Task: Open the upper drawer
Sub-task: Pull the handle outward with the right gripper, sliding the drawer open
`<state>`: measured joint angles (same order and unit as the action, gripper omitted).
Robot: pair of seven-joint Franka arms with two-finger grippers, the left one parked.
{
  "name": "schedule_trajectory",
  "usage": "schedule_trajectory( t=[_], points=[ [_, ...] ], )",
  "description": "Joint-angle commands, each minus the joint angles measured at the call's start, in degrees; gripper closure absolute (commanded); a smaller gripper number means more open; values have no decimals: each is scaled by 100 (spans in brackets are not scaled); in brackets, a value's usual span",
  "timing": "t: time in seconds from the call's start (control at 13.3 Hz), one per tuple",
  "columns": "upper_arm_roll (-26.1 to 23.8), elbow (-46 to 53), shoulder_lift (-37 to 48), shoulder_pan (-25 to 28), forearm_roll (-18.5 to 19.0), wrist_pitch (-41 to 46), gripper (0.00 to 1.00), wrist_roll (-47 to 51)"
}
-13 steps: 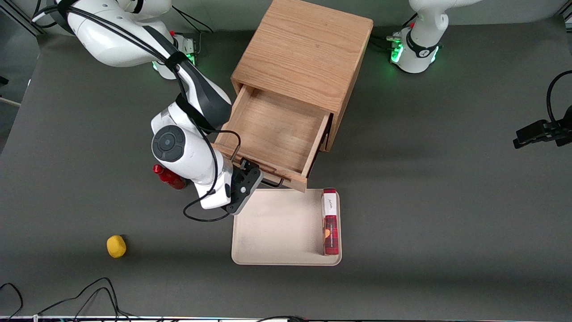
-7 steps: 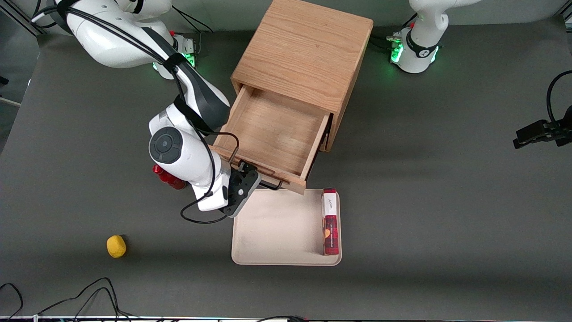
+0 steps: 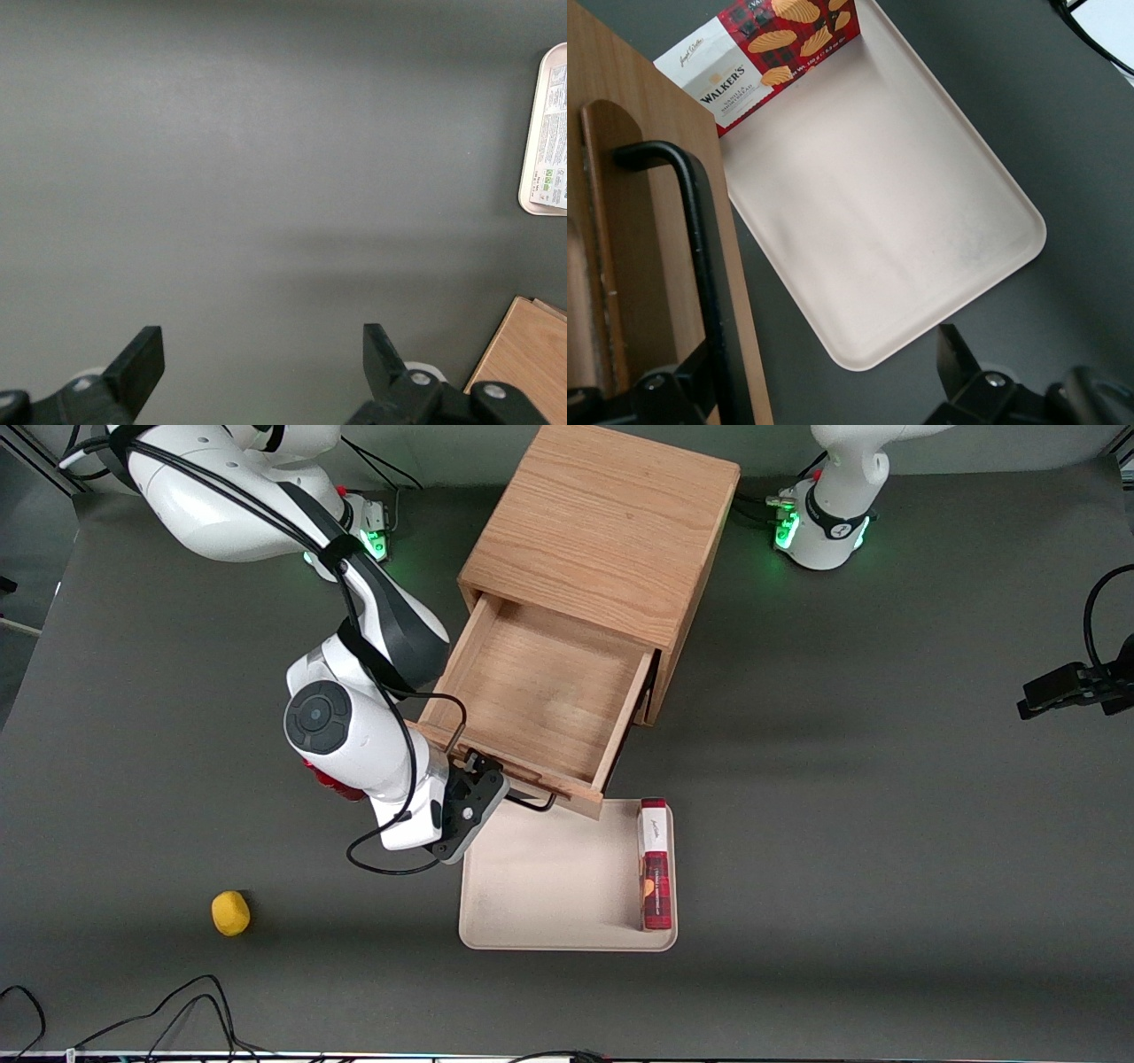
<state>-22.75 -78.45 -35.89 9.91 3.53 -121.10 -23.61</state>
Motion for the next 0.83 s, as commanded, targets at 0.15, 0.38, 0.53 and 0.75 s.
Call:
schedule_trajectory(
  t=[0.15, 0.38, 0.53, 0.75],
  points=[
    [33, 401, -94, 90, 95, 315, 0, 329],
    [25, 523, -85, 99, 69, 525, 0, 568],
    [16, 655, -76, 64, 43, 770, 0, 725],
    [-2, 814, 11, 11, -1, 1184, 0, 796]
  ],
)
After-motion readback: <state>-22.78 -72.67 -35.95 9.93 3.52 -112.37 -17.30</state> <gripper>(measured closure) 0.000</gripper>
